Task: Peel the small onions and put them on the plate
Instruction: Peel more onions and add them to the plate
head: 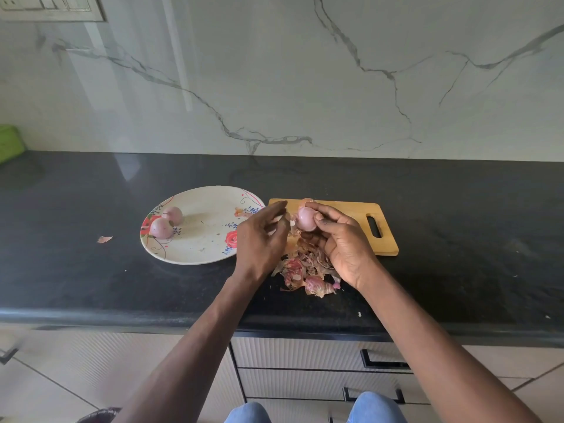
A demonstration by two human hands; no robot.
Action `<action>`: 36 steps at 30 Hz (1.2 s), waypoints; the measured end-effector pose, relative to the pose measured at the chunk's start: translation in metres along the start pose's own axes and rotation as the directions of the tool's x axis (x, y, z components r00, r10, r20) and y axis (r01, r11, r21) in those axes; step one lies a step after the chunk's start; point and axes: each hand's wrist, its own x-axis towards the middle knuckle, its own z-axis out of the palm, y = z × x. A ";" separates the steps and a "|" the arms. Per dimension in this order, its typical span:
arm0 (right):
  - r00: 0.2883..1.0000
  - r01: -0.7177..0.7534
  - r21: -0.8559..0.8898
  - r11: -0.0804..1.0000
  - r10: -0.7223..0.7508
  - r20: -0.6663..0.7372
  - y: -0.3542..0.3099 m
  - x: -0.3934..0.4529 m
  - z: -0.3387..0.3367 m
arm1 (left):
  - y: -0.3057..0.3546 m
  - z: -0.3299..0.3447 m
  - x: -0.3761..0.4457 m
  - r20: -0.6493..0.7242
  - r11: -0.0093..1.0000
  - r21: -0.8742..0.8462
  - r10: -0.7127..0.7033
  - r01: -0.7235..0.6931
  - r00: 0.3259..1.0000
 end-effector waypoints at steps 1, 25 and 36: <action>1.000 0.007 -0.026 1.000 -0.007 -0.011 0.000 0.000 0.000 | 0.001 0.000 -0.001 0.041 0.996 -0.091 0.000 0.004 0.999; 0.990 0.132 -0.245 0.961 -0.138 -0.008 0.009 0.000 -0.002 | -0.002 0.000 -0.004 0.070 0.997 -0.083 0.011 -0.005 0.997; 0.996 0.063 -0.108 0.992 -0.056 0.065 0.007 0.001 -0.001 | -0.002 0.001 0.001 0.000 0.993 -0.082 -0.086 0.086 0.996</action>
